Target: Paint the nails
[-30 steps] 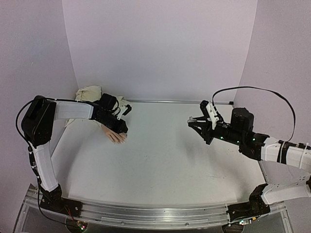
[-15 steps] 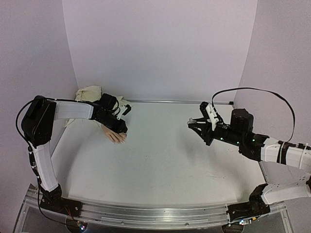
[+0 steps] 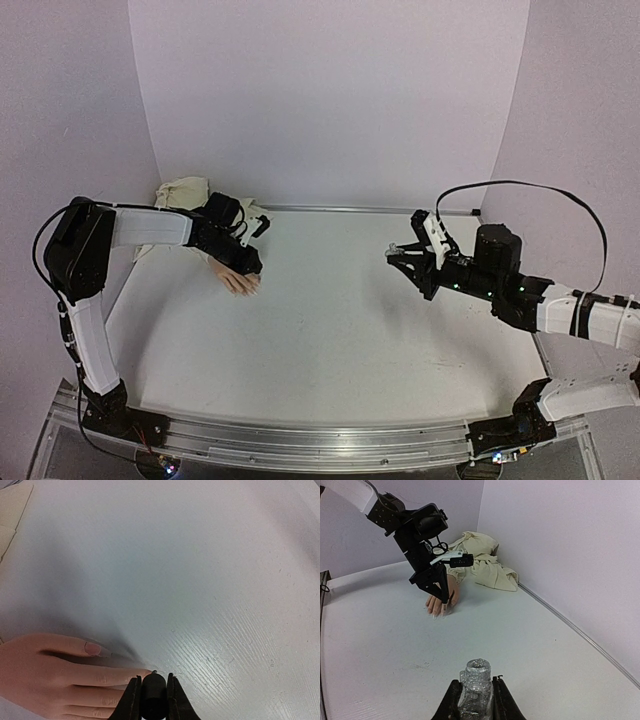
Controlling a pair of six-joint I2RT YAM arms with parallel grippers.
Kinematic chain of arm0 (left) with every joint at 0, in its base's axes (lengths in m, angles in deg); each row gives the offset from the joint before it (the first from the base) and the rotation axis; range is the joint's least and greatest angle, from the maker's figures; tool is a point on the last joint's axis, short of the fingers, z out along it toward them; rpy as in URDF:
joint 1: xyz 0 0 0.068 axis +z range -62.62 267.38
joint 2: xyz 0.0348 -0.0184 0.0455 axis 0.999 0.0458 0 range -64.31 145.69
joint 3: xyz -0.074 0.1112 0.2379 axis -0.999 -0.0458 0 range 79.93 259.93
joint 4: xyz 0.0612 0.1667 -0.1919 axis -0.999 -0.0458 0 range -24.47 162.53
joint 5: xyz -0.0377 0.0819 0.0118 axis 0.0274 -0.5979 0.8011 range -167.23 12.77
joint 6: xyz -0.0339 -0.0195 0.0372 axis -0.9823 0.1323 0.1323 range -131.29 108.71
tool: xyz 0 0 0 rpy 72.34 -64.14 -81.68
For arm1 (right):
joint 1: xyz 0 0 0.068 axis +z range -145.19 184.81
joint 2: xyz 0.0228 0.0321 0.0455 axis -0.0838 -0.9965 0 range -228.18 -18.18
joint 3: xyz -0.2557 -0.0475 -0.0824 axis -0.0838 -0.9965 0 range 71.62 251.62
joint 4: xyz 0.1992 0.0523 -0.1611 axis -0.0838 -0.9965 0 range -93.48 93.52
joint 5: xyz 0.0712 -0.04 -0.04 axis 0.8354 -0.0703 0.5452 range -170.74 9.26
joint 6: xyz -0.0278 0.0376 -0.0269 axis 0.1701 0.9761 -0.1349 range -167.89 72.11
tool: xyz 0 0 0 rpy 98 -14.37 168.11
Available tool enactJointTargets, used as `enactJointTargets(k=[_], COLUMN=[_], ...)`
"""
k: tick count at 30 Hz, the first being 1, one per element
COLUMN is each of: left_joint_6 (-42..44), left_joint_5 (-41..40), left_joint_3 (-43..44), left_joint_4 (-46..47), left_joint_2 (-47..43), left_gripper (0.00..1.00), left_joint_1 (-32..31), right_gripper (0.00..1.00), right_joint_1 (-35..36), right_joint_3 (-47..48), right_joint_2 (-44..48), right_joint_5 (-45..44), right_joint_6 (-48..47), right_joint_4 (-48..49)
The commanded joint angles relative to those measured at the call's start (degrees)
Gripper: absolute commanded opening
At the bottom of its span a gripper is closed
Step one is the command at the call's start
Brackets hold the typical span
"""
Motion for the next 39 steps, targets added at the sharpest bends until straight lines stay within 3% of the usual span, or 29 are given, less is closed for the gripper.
enactJointTargets(k=[1, 39], left_joint_6=[-0.69, -0.87], left_joint_5=[-0.72, -1.35], left_joint_3=[0.67, 1.58], left_joint_4=[0.32, -0.67], left_joint_2=[0.55, 2.13], left_gripper=[0.0, 0.0], left_joint_1=[0.11, 0.1], right_gripper=[0.0, 0.0], right_joint_1=[-0.17, -0.19], right_joint_3=[0.41, 0.53], right_joint_2=[1.03, 0.4], right_joint_5=[1.15, 1.72], right_joint_6=[0.47, 0.56], right_joint_4=[4.14, 4.02])
